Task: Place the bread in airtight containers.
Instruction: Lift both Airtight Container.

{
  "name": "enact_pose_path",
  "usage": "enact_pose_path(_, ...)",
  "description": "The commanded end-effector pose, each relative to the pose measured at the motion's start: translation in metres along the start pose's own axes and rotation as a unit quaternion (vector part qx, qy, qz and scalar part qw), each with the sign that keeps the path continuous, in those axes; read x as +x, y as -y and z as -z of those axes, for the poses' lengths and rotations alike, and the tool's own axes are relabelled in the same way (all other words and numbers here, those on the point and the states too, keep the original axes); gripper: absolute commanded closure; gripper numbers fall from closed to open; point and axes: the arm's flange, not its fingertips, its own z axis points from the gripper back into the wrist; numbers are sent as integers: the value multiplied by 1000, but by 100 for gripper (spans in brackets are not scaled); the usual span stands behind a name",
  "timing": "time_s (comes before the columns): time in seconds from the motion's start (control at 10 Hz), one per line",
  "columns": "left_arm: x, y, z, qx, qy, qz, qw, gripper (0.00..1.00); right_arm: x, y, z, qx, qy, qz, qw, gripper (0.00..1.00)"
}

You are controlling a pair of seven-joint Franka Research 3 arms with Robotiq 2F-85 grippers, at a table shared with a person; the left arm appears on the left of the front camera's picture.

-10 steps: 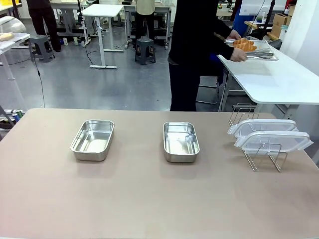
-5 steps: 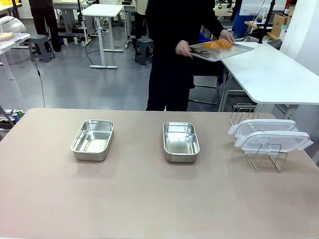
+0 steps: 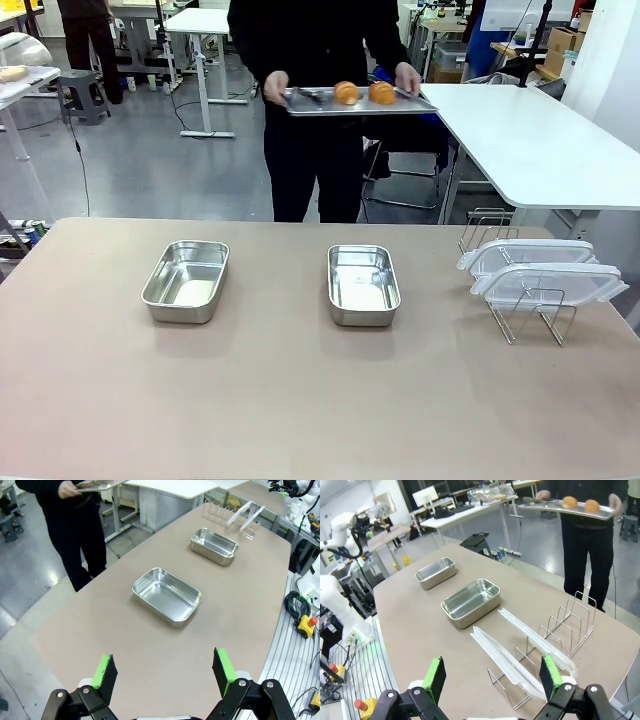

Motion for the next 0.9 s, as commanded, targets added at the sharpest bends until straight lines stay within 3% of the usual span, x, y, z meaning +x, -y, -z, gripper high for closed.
enact_pose_path(0.0, 2, -2, 0, -2, 9, 8, 1000, 0, 3, 3, 1, 0, 12, -14, 1000, 0)
enact_pose_path(0.8, 2, -2, 0, -2, 9, 8, 1000, 0, 3, 3, 1, 0, 12, -14, 1000, 0)
